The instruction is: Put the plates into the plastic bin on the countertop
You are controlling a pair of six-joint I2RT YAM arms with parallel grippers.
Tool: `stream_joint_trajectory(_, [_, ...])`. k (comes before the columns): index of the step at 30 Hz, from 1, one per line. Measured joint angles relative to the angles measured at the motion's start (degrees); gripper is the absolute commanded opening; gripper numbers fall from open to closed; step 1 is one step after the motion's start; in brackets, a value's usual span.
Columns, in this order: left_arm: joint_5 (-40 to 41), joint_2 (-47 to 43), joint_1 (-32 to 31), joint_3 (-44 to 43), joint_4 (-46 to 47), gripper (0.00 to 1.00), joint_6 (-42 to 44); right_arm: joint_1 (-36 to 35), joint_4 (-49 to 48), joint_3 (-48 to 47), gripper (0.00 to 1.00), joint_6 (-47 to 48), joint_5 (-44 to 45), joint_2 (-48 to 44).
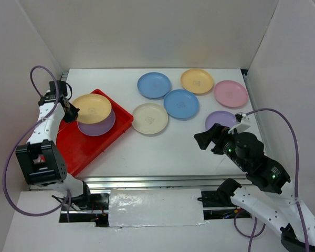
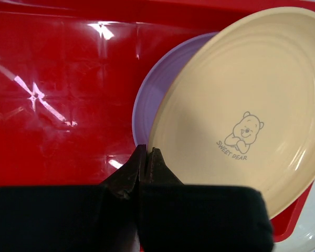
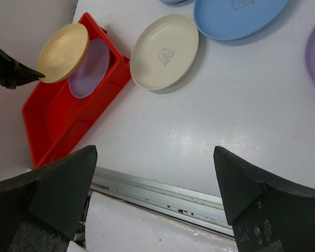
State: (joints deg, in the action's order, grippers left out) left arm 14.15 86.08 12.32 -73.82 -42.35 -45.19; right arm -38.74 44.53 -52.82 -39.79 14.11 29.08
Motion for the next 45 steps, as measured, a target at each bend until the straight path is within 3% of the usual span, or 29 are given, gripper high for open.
stream_joint_trajectory(4, [-4.00, 3.41, 1.11, 0.00, 0.31, 0.02, 1.51, 0.00, -0.79, 0.66, 1.00, 0.26, -0.07, 0.07])
stream_joint_trajectory(7, [-4.81, 3.52, 1.25, 0.00, 0.50, 0.21, 1.70, 0.00, -0.90, 0.81, 1.00, 0.31, -0.50, 0.66])
stream_joint_trajectory(10, [-5.11, 3.48, 1.36, 0.00, 0.55, 0.71, 2.14, 0.00, -0.90, 0.81, 1.00, 0.42, -1.07, 1.09])
stream_joint_trajectory(11, [-5.11, 3.32, 1.36, 0.00, 0.52, 0.99, 1.68, 0.00, -0.87, 0.81, 1.00, 0.48, -1.18, 1.11])
stream_joint_trajectory(17, [-3.15, -2.40, -2.14, 0.13, 0.28, 0.99, 1.81, 0.00, -0.94, 0.83, 1.00, 0.68, -1.16, 1.09])
stream_joint_trajectory(23, [-0.11, -15.69, -23.30, 2.54, 0.81, 0.99, 3.02, 0.07, -7.04, 4.61, 1.00, -0.37, -1.05, 5.55])
stream_joint_trajectory(27, [1.27, -21.94, -34.27, 4.72, -1.60, 0.99, 3.19, 1.51, -15.02, 4.76, 1.00, -2.38, -0.90, 23.91])
stream_joint_trajectory(30, [3.34, -23.08, -38.66, 4.70, -3.93, 0.99, 3.21, 3.02, -18.80, -0.50, 0.98, -4.28, -0.57, 44.48])
stream_joint_trajectory(33, [5.07, -24.39, -42.12, 4.76, -6.43, 0.99, 3.39, 4.20, -20.52, -6.84, 0.96, -5.68, -0.07, 59.08])
stream_joint_trajectory(41, [6.71, -31.36, -43.43, 6.84, -8.72, 0.99, 4.94, 6.86, -21.22, -22.75, 0.90, -7.80, 0.46, 78.88])
stream_joint_trajectory(45, [7.21, -31.89, -43.43, 8.15, -9.42, 0.99, 5.97, 7.87, -19.58, -27.56, 0.74, -8.39, 1.07, 84.06])
